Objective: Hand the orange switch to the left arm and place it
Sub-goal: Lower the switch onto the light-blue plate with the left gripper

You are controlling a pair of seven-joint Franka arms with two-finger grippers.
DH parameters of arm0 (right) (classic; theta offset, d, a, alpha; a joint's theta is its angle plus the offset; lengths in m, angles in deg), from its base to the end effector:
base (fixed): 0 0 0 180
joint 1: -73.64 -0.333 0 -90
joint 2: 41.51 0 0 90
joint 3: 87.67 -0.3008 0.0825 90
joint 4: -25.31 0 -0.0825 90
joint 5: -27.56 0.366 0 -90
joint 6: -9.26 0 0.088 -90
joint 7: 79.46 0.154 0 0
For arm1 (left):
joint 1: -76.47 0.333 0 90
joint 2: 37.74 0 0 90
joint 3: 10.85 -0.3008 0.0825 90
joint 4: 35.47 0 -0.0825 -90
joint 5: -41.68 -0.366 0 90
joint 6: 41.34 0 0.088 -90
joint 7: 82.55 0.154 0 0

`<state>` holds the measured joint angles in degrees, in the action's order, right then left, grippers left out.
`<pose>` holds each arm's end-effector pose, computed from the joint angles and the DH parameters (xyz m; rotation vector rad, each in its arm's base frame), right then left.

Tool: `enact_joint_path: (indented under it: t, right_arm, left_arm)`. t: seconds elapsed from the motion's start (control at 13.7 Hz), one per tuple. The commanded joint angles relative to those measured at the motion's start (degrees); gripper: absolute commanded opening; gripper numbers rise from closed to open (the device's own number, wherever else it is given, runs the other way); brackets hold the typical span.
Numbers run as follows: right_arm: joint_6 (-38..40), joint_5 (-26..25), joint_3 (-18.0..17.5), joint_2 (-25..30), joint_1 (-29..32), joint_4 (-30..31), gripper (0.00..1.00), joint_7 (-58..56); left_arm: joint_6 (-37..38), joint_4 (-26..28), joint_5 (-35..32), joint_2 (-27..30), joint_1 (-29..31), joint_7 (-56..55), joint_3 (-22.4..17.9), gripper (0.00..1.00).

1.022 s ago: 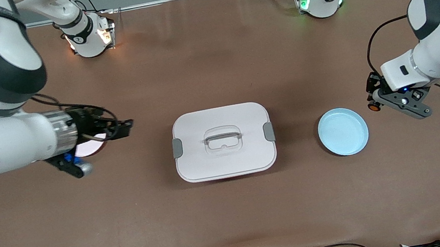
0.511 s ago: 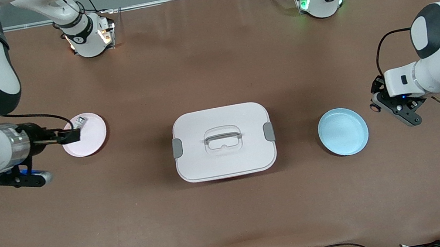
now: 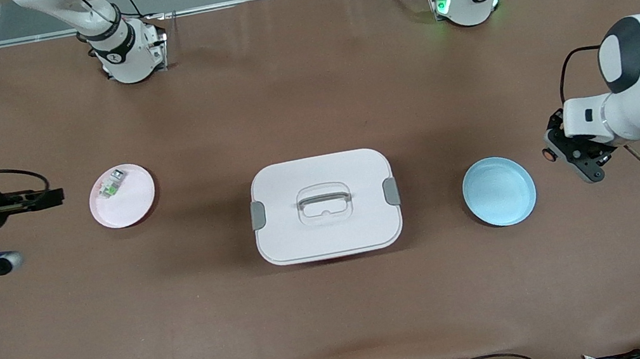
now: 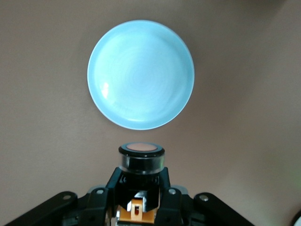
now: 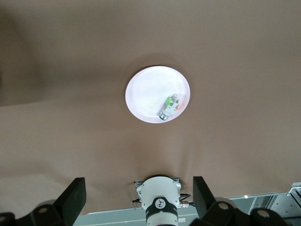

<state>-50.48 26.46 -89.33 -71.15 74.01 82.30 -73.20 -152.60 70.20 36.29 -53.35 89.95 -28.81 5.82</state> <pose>0.5898 0.0055 0.4804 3.0195 -0.1402 -0.7204 0.5762 -0.0167 0.3200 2.6710 -1.5135 -0.2299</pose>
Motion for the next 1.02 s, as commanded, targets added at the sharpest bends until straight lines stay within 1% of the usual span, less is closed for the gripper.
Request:
enact_joint_path:
  t: [0.0, 0.07, 0.15, 0.29, 0.36, 0.51, 0.58, 0.66, 0.73, 0.95]
  right_arm:
    - [-1.5, -2.1, -1.0, 3.6, 0.8, 4.4, 1.0, -0.6]
    - [-3.8, -1.9, -1.1, 5.3, 1.6, 7.2, 1.0, -0.6]
    - [-7.5, -1.6, -1.1, 8.0, 2.2, 11.5, 1.0, -0.6]
    - [-17.6, -1.1, -1.2, 14.6, 3.1, 21.8, 1.0, -0.6]
    - [-21.6, -1.1, -1.2, 17.0, 3.0, 25.4, 1.0, -0.6]
    - [-22.1, -1.5, -1.3, 18.0, 2.4, 26.0, 1.0, 1.9]
    - [-21.7, -1.5, -1.4, 18.4, 2.4, 25.5, 1.0, 5.5]
    - [-21.4, -1.5, -1.3, 20.1, 2.6, 25.1, 1.0, 7.6]
    - [-21.4, -1.5, -1.2, 21.5, 2.8, 25.1, 1.0, 7.7]
    - [-21.6, -1.0, -1.2, 21.8, 3.2, 24.7, 1.0, 6.9]
  left_arm:
    - [-2.0, 0.9, -1.7, -0.3, 0.3, 2.2, 0.5, 0.0]
    - [-3.1, 0.9, -1.7, -1.0, 0.2, 3.5, 0.5, 0.0]
    - [-4.0, 1.1, -1.7, -1.4, 0.3, 4.1, 0.5, 0.0]
    - [-4.8, 1.3, -1.7, -2.3, 0.1, 4.2, 0.6, 0.0]
    - [-5.4, 1.3, -1.8, -3.0, 0.0, 4.4, 0.7, 0.0]
    - [-7.2, 2.3, -1.8, -3.5, 0.0, 6.0, 0.8, 0.0]
    - [-9.0, 3.1, -1.7, -3.7, 0.1, 6.8, 0.8, 0.0]
    - [-10.6, 4.0, -1.7, -4.0, 0.1, 6.8, 0.8, 0.0]
    - [-12.3, 4.8, -1.7, -4.7, -0.2, 6.8, 0.8, 0.0]
    - [-16.3, 5.7, -1.8, -7.4, -0.8, 7.0, 1.0, 0.0]
